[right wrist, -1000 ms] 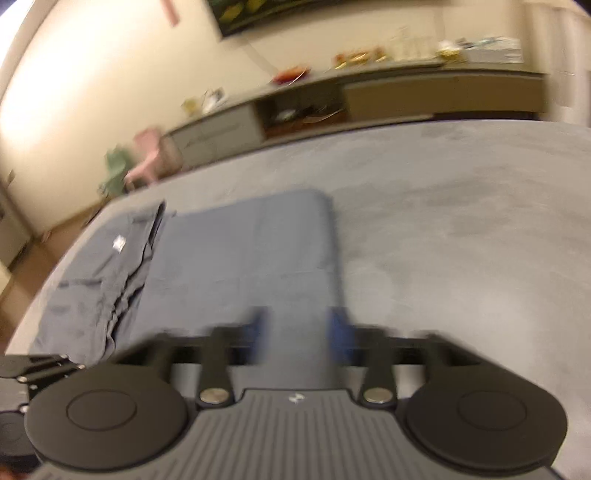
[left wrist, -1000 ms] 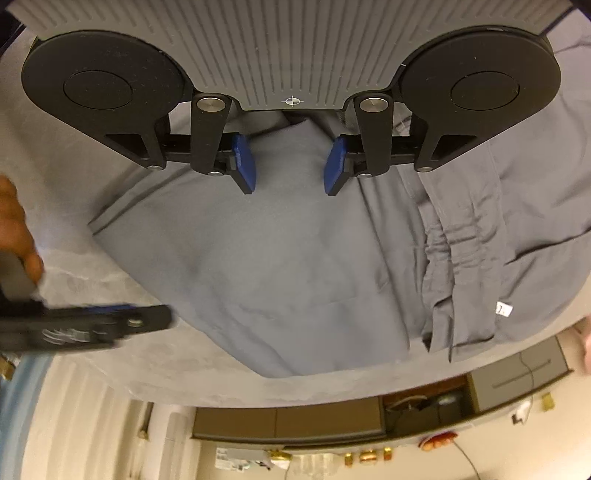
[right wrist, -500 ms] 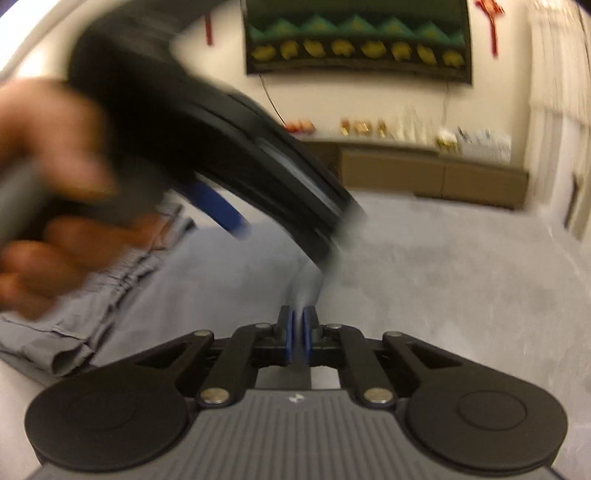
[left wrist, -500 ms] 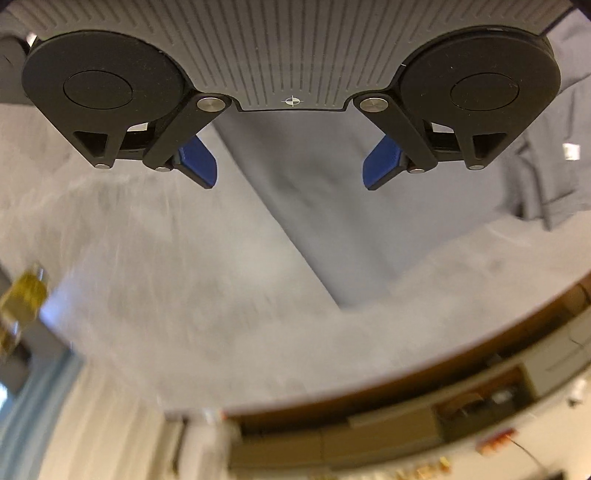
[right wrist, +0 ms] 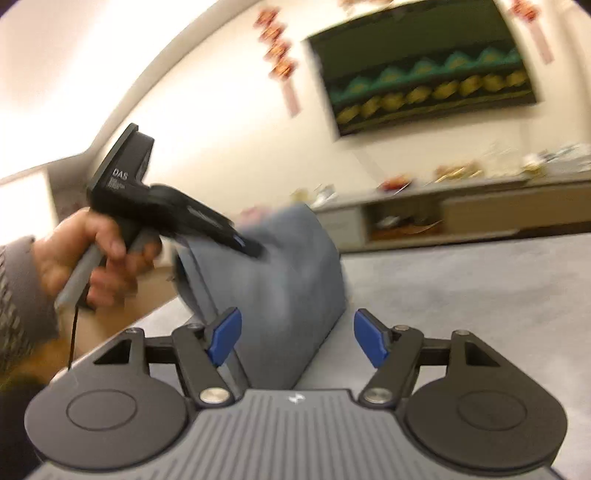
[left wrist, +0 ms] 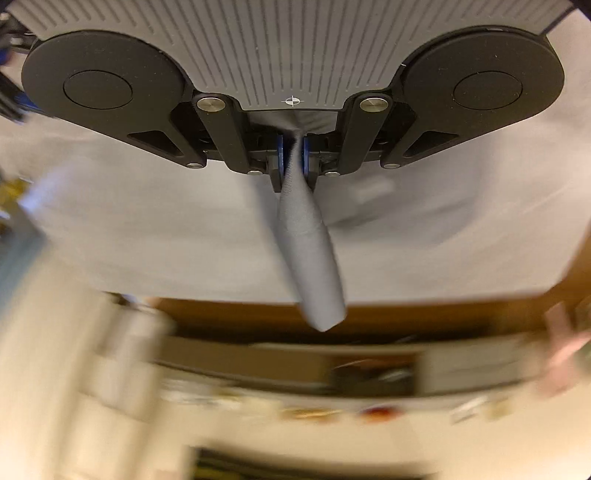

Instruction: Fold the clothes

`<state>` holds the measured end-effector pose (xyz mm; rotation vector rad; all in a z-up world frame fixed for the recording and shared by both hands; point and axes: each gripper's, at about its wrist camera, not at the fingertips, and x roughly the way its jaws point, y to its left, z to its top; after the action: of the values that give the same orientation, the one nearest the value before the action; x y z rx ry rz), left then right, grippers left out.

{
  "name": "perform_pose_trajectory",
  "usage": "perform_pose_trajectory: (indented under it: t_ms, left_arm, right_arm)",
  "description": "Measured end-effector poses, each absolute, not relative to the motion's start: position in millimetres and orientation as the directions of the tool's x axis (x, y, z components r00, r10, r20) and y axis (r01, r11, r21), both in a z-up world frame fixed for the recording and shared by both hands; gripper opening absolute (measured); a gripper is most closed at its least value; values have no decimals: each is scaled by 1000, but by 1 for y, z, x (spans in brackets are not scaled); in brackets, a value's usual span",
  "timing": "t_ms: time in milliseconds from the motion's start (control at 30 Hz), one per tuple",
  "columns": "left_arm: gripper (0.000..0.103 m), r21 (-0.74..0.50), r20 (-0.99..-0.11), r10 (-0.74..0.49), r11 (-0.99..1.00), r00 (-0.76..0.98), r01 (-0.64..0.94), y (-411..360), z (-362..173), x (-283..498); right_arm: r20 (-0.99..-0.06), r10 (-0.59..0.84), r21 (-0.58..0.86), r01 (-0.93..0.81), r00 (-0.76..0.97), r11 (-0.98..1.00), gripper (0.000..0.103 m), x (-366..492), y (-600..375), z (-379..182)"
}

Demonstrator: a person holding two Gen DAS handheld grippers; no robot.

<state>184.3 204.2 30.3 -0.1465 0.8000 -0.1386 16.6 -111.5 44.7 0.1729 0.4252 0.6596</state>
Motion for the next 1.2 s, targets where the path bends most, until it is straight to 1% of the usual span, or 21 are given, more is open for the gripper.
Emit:
perform_pose_trajectory:
  t_ms: [100, 167, 233, 300, 367, 400, 433, 500, 533, 567, 600, 633, 733, 767, 867, 900, 1000, 1033, 1067, 1100, 1200]
  left_arm:
    - [19, -186, -737, -53, 974, 674, -127, 263, -12, 162]
    - [37, -196, -710, 27, 952, 704, -234, 280, -29, 135]
    - [37, -219, -696, 84, 921, 713, -321, 293, -46, 110]
    - [36, -265, -721, 56, 899, 691, -349, 297, -65, 97]
    - [35, -260, -721, 62, 899, 691, -352, 282, -79, 87]
    - [36, -245, -718, 58, 912, 694, -330, 266, -82, 82]
    - [36, -245, -717, 5, 934, 697, -259, 242, -81, 78]
    - [36, -281, -711, -168, 958, 682, -57, 184, -80, 70]
    - [31, -293, -699, -254, 954, 668, 56, 155, -77, 65]
    - [20, -297, -679, -341, 938, 650, 181, 128, -74, 58]
    - [20, -290, -659, -387, 922, 645, 257, 110, -69, 53]
    - [20, -274, -638, -397, 918, 660, 286, 101, -65, 49]
    - [23, -242, -590, -370, 929, 718, 281, 109, -60, 54]
    - [25, -234, -583, -347, 938, 735, 258, 116, -62, 58]
    - [17, -248, -582, -293, 952, 759, 178, 143, -73, 79]
    - [13, -255, -591, -284, 954, 755, 159, 151, -77, 85]
    - [14, -241, -648, -237, 965, 724, 100, 169, -93, 91]
    - [10, -244, -651, -232, 966, 723, 90, 177, -99, 90]
    - [2, -253, -644, -232, 964, 728, 83, 187, -100, 89]
    - [0, -263, -644, -230, 962, 730, 72, 198, -101, 87]
    - [0, -335, -633, -257, 941, 730, 40, 219, -105, 89]
  right_arm:
    - [-414, 667, 239, -633, 620, 736, 65, 21, -65, 23]
    - [-465, 663, 164, -678, 587, 716, 62, 22, -30, 9]
    - [-500, 639, 99, -695, 585, 713, 61, 24, -5, 0]
    - [-539, 606, 66, -688, 585, 723, 56, 31, 11, -8]
    - [-598, 548, 37, -663, 585, 748, 50, 43, 16, -15]
    - [-620, 519, 28, -645, 588, 764, 50, 50, 13, -16]
    - [-632, 462, 0, -597, 622, 803, 50, 56, 6, -16]
    - [-632, 293, -69, -429, 717, 901, 35, 71, -23, -13]
    - [-629, 201, -85, -324, 751, 942, 35, 82, -47, -9]
    - [-625, 106, -102, -216, 774, 971, 36, 93, -72, -5]
    - [-619, 10, -117, -104, 786, 988, 37, 103, -97, -2]
    - [-615, 0, -74, -58, 789, 996, 37, 102, -115, 5]
    - [-584, 171, 188, -73, 794, 980, 37, 75, -159, 32]
    - [-563, 235, 233, -121, 792, 965, 37, 65, -159, 38]
    - [-513, 400, 237, -322, 759, 916, 40, 49, -123, 41]
    - [-514, 412, 213, -353, 752, 911, 40, 53, -109, 38]
    - [-536, 381, 179, -339, 753, 924, 40, 86, -92, 24]
    - [-567, 361, 185, -312, 740, 932, 40, 100, -95, 16]
    - [-610, 332, 190, -275, 719, 943, 40, 114, -100, 5]
    - [-645, 301, 186, -238, 702, 953, 40, 124, -109, -6]
    - [-661, 317, 242, -206, 680, 948, 48, 124, -127, -7]
